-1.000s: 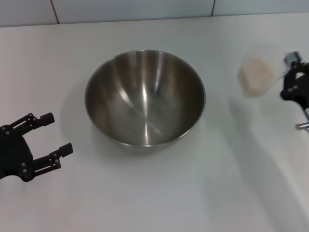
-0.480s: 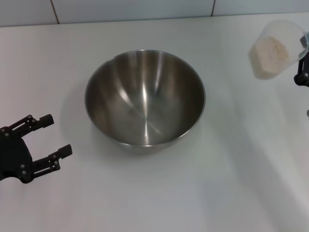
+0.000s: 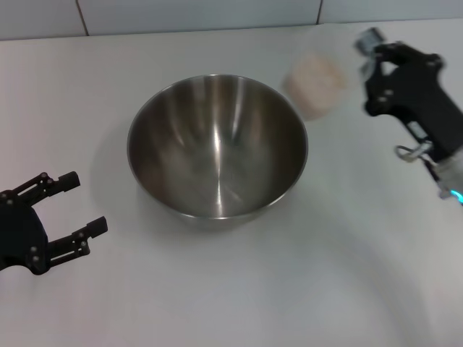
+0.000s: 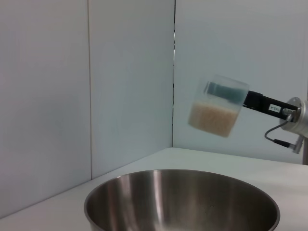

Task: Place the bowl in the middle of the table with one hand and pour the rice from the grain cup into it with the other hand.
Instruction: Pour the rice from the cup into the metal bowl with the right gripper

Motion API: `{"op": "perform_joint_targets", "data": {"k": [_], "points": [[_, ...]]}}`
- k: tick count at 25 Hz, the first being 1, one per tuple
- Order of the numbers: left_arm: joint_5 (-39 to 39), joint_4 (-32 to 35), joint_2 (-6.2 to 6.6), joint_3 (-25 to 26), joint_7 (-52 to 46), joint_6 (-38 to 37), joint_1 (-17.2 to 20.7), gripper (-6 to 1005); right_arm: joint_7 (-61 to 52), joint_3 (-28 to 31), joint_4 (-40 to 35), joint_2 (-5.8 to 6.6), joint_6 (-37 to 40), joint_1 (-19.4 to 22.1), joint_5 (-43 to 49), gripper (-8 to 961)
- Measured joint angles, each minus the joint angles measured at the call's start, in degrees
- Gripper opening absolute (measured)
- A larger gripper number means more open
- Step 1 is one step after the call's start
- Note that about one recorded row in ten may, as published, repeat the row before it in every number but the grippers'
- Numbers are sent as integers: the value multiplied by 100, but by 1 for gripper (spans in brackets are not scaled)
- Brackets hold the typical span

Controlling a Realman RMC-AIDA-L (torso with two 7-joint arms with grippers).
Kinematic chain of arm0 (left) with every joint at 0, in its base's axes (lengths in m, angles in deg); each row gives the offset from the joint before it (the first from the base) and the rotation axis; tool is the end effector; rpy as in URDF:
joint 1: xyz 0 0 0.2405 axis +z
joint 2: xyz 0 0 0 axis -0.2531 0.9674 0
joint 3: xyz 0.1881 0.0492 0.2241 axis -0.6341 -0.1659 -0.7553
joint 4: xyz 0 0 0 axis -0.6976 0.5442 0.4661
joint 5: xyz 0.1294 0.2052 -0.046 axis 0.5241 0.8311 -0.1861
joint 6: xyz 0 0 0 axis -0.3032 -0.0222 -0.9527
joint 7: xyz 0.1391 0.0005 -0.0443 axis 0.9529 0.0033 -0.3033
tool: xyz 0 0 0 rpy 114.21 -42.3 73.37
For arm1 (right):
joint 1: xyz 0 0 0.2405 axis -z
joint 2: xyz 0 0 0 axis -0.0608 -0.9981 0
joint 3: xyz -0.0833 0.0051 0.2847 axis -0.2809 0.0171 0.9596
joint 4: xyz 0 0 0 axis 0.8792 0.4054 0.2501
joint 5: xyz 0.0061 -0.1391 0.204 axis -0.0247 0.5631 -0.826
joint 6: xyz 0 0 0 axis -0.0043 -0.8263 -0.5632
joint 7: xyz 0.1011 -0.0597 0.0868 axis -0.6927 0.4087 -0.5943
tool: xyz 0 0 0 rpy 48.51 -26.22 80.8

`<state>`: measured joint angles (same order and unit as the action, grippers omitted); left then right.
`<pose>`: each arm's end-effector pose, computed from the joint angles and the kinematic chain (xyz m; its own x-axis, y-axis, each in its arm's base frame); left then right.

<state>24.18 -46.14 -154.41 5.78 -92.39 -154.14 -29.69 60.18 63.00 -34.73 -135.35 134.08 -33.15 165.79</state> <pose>-0.4005 0.2682 0.0037 0.7839 0.0617 0.6178 0.3515 -0.8643 -0.3597 0.3143 0.3420 -0.0668 0.5610 0.2600 -0.7859 -0.5509 -0.5914 -0.5889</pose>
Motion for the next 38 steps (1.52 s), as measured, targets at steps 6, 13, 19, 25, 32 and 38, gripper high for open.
{"op": "perform_joint_targets", "data": {"k": [6,13,19,25,32,38], "points": [[0,6,0,0,2,-9,0,813,-399,-9,-102,0,-503,-586,741,18],[0,9,6,0,4,-34,0,813,-531,-10,-110,-5,-886,-947,1124,19],[0,6,14,16,13,-15,1,813,-522,-85,-162,-9,-1025,-1022,1156,19],[0,2,9,43,13,-18,18,813,-496,-594,-851,-20,-916,-1132,1163,19],[0,4,6,116,-25,-3,35,813,-10,-711,-1342,-30,-505,-1196,1143,18],[1,0,-1,234,-33,10,35,813,627,-727,-1608,-35,-453,-1296,1143,18]]}}
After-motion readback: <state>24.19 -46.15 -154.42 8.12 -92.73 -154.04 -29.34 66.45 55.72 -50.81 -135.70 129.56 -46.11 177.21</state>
